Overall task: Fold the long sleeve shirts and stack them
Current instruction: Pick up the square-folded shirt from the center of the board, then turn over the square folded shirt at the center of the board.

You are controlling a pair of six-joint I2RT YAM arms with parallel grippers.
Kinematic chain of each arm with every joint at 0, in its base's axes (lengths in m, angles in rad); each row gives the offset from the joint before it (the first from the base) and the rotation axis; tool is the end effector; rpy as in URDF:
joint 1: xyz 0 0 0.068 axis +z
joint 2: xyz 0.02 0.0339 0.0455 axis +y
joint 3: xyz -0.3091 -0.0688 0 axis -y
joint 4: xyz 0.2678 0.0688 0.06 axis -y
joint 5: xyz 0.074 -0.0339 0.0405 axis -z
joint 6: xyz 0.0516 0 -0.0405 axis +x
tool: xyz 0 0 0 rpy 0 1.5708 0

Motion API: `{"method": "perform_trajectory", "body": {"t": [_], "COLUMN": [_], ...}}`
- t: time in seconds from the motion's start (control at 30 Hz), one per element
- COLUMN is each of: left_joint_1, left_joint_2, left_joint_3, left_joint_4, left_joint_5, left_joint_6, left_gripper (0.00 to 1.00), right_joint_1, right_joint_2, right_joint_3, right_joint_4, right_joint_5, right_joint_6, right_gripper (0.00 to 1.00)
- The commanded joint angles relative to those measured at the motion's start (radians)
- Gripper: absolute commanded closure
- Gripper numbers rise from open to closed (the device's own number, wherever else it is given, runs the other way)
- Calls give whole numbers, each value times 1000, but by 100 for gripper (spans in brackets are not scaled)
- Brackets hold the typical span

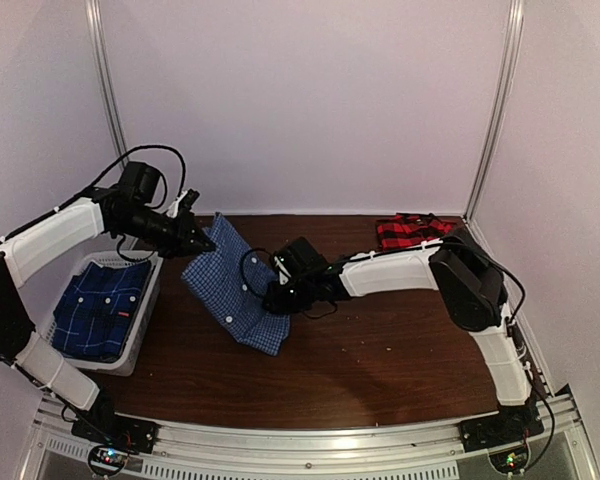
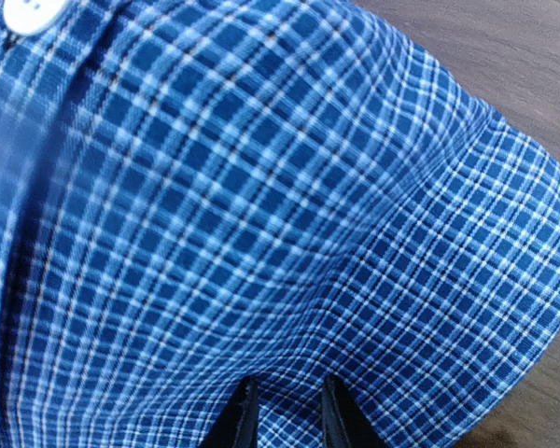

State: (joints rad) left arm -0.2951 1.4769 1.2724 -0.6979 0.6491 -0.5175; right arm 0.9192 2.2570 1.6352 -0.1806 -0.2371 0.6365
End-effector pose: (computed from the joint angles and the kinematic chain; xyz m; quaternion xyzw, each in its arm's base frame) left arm 0.3131 -0.1278 0.3353 0.0046 0.9014 -0.3996 0.1665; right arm 0.3268 0.4484 0.1561 -0.1736 0.9052 0.3393 0.1882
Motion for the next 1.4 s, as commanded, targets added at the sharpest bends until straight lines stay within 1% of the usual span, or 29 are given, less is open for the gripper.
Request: {"method": "perform_trajectory", "body": {"t": [0.0, 0.2, 0.33, 0.43, 0.53, 0.73, 1.0, 1.1, 1.23, 1.33, 1.37], "left_joint_1": [-21, -101, -126, -138, -149, -153, -165, -175, -218, -276, -299], "left_joint_2": [-5, 28, 85, 130, 163, 197, 220, 230, 280, 348, 379], "left_joint_3": [58, 99, 157, 186, 189, 196, 196, 198, 222, 261, 282], "left_joint_4": [104, 281, 334, 347, 369, 374, 388, 401, 410, 434, 436], "left_joint_5": [95, 92, 82, 75, 74, 73, 73, 73, 60, 38, 12], "left_joint_6": [-69, -214, -256, -263, -273, -272, -272, -278, -281, -294, -297], "left_gripper": [100, 100, 100, 100, 100, 100, 100, 100, 100, 100, 100], "right_joint_1": [19, 37, 38, 38, 28, -4, -39, -59, -102, -152, -173], "right_joint_2": [89, 212, 228, 213, 173, 110, -41, -130, -286, -434, -506], "right_joint_3": [116, 285, 290, 274, 207, 56, -114, -198, -342, -468, -512], "right_joint_4": [112, 255, 389, 409, 426, 494, 465, 447, 404, 353, 335], "right_joint_5": [-106, -222, -282, -279, -266, -286, -234, -201, -144, -84, -67], "right_joint_6": [79, 183, 280, 289, 278, 296, 242, 220, 187, 158, 150], "right_gripper": [75, 74, 74, 74, 74, 74, 72, 71, 69, 66, 65]}}
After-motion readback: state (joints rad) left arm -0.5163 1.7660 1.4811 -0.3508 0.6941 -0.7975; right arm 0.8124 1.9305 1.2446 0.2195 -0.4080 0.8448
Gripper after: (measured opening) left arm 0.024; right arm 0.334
